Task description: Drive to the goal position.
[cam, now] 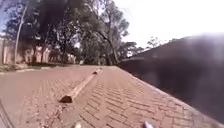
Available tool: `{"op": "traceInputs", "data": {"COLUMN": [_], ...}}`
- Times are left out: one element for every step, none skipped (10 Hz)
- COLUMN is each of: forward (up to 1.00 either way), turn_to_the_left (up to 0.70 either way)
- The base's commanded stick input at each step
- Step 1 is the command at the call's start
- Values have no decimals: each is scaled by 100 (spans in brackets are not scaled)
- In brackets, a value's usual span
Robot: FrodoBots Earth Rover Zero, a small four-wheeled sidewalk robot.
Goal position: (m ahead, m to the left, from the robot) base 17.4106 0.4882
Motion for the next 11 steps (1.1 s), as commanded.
{"op": "traceInputs", "data": {"forward": [70,70,70,70,70,70,70,70,70,70,70], "turn_to_the_left": [0,0,0,0,0,0,0,0,0,0,0]}}
